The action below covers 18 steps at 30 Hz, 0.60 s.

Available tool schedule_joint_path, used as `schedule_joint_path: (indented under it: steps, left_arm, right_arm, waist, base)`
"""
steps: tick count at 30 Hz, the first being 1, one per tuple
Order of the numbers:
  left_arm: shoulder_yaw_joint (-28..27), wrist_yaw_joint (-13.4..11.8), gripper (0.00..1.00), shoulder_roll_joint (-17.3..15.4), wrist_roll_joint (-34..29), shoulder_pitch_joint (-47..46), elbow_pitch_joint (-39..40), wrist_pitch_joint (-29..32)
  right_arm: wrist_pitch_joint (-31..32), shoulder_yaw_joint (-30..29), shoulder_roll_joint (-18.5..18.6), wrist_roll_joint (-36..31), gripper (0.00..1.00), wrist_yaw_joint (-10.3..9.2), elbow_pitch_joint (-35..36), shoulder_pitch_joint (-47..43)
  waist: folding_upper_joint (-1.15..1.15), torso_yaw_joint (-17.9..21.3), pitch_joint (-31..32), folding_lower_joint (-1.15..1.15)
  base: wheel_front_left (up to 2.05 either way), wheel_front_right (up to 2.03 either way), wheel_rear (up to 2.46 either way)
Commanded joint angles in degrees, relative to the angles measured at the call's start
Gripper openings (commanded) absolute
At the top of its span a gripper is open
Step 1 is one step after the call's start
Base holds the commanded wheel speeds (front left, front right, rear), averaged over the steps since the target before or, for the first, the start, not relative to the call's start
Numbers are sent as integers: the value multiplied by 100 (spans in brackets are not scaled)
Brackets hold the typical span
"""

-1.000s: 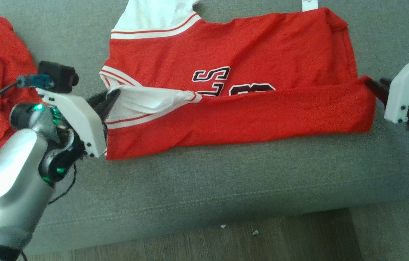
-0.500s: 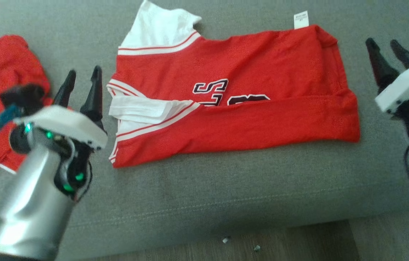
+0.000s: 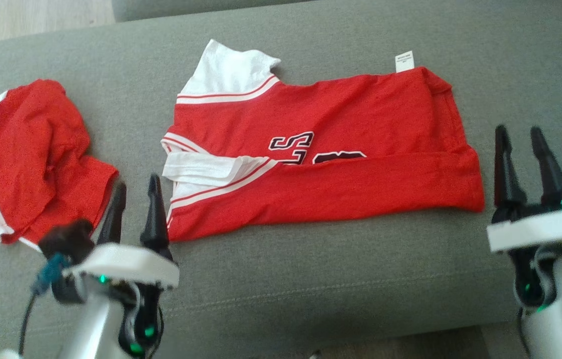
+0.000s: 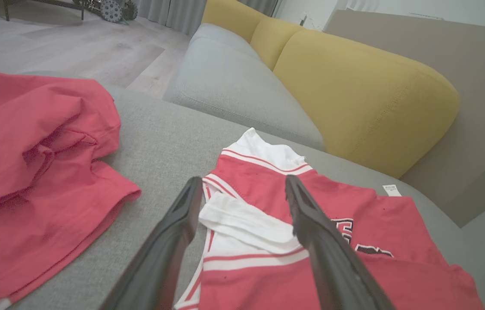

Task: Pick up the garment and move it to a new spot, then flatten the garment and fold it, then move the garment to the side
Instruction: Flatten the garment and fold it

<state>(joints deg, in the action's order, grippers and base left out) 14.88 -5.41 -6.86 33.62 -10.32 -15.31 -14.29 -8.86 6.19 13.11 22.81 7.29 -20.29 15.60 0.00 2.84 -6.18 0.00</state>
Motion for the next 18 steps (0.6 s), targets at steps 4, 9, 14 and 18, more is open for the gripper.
schedule_joint_path:
  steps: [4, 9, 14, 18]
  left_arm:
    - [-678, 190, 100, 257, -612, 217, 383, -70]
    - [-938, 390, 100, 382, -1048, 407, 316, -70]
    - [-884, 414, 100, 395, -1019, 331, -63, -70]
    - [-737, 335, 100, 397, -1072, 145, -665, -71]
  right_arm:
    - [-348, 23, -198, -414, 100, 20, 595, -271]
    - [-425, 13, -351, -715, 100, 20, 749, -498]
    - [-383, 52, -443, -796, 100, 20, 776, -509]
    - [-346, 99, -471, -799, 100, 20, 804, -500]
  waist:
    - [0, 54, 37, 0]
    - [0, 122, 36, 0]
    - [0, 211, 36, 0]
    - [0, 299, 23, 0]
  base:
    - [0, 0, 0]
    - [0, 0, 0]
    - [0, 0, 0]
    - [0, 0, 0]
